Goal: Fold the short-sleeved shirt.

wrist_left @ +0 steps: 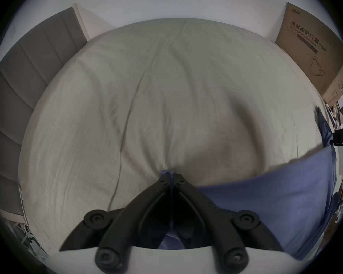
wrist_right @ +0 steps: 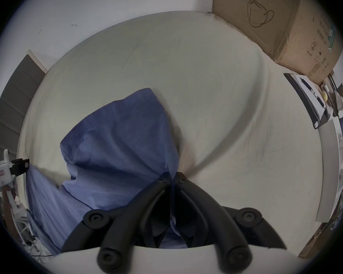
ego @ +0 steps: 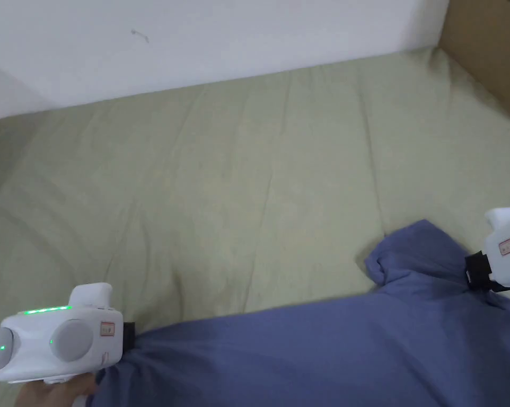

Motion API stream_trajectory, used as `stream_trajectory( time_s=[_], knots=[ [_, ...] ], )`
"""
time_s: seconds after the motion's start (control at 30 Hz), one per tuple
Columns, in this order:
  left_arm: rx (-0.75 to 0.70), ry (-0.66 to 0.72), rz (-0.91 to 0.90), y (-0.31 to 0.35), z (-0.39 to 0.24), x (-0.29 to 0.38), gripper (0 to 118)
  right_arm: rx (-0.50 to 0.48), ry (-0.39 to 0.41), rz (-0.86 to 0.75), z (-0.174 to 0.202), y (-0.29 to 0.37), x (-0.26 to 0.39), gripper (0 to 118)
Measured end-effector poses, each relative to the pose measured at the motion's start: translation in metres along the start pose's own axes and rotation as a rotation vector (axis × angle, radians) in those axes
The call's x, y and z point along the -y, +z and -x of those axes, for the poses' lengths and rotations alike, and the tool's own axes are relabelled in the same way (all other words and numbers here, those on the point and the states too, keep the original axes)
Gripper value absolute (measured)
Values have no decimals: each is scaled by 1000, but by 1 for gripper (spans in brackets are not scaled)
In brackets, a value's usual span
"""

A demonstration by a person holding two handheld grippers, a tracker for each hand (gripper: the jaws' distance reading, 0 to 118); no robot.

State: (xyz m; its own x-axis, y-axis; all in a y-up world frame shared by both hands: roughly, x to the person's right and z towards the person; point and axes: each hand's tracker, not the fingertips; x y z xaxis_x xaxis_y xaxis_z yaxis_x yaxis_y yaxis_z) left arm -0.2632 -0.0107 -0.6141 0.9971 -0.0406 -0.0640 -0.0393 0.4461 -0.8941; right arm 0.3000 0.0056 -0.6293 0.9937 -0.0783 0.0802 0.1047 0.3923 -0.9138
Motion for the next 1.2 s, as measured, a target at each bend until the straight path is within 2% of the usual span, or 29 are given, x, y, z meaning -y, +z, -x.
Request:
stream_trajectory(
  time_s=[0.2, 0.27, 0.43, 0.57, 0.77, 1.0, 1.2],
  knots=[
    [92, 59, 5, 18, 17, -12, 0, -3, 25, -35, 1, 27, -3, 2],
    [107, 88, -18, 44, 24, -5, 0, -9, 27, -55, -2, 43, -3, 2],
    [147, 49, -91, 104, 35, 4, 0, -32, 49, -122, -13, 92, 5, 2],
    [169, 37, -147, 148, 50, 33, 0, -28, 88, -166, -20, 144, 35, 2],
    [218, 52, -189, 198, 72, 102, 0, -62, 84, -197, -35, 207, 116, 2],
    [252, 91, -81, 193, 76, 207, 0, -48, 88, -36, -49, 186, 232, 2],
    [244, 107, -10, 167, 77, 248, 0, -38, 38, 27, -59, 144, 280, 2]
  ],
)
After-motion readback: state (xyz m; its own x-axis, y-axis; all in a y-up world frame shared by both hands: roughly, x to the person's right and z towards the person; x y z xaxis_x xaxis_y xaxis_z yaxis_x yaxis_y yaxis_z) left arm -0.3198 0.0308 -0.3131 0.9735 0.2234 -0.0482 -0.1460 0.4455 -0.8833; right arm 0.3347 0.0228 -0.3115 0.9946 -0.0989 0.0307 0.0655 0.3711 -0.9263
